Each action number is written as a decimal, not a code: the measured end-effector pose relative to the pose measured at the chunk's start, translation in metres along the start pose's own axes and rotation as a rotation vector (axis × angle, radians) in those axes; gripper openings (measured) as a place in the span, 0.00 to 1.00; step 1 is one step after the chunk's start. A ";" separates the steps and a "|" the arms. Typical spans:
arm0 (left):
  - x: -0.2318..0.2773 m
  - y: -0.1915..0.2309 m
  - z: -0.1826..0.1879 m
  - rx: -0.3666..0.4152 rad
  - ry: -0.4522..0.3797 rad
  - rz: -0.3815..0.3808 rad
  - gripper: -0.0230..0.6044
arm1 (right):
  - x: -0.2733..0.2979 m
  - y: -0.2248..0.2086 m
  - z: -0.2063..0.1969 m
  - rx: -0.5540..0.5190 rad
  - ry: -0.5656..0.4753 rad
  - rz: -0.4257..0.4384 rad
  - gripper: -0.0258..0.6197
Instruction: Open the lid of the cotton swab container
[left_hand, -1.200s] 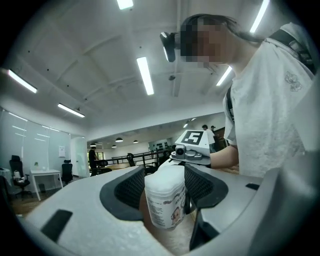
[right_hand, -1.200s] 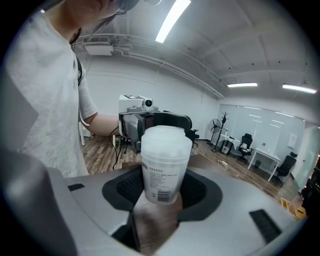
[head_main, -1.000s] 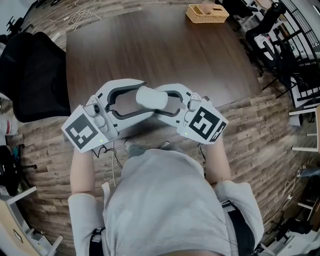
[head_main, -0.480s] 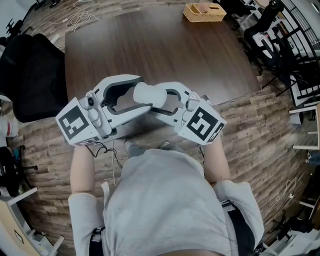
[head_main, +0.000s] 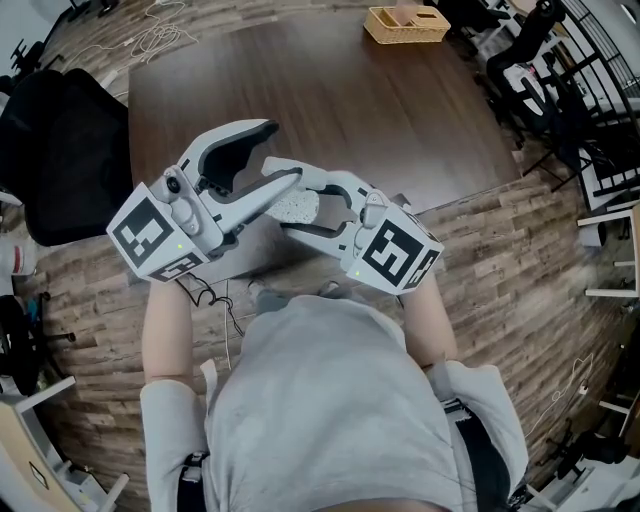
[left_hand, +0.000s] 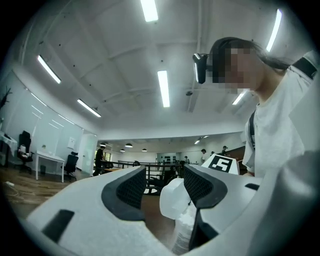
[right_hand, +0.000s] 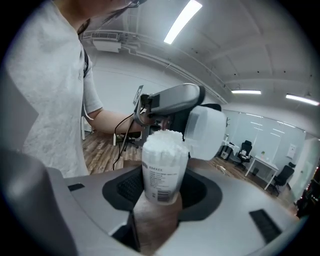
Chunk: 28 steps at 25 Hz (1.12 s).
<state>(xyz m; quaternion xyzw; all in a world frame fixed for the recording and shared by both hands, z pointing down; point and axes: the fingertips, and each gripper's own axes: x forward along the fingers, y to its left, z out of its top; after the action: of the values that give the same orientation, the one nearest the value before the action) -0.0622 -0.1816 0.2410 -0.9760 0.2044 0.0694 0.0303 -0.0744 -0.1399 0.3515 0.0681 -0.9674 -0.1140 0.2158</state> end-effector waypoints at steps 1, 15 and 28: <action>0.001 0.005 -0.002 0.007 0.007 0.022 0.41 | 0.001 0.002 0.000 -0.007 0.002 0.006 0.34; -0.011 0.028 0.000 0.086 0.008 0.163 0.40 | -0.001 -0.021 -0.006 0.167 -0.032 -0.119 0.34; -0.042 0.037 -0.003 0.180 0.024 0.505 0.30 | -0.032 -0.074 -0.015 0.301 -0.059 -0.424 0.34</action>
<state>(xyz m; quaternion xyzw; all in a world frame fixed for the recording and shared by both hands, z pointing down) -0.1150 -0.1992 0.2486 -0.8882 0.4470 0.0445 0.0962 -0.0328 -0.2086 0.3335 0.2973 -0.9434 -0.0134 0.1462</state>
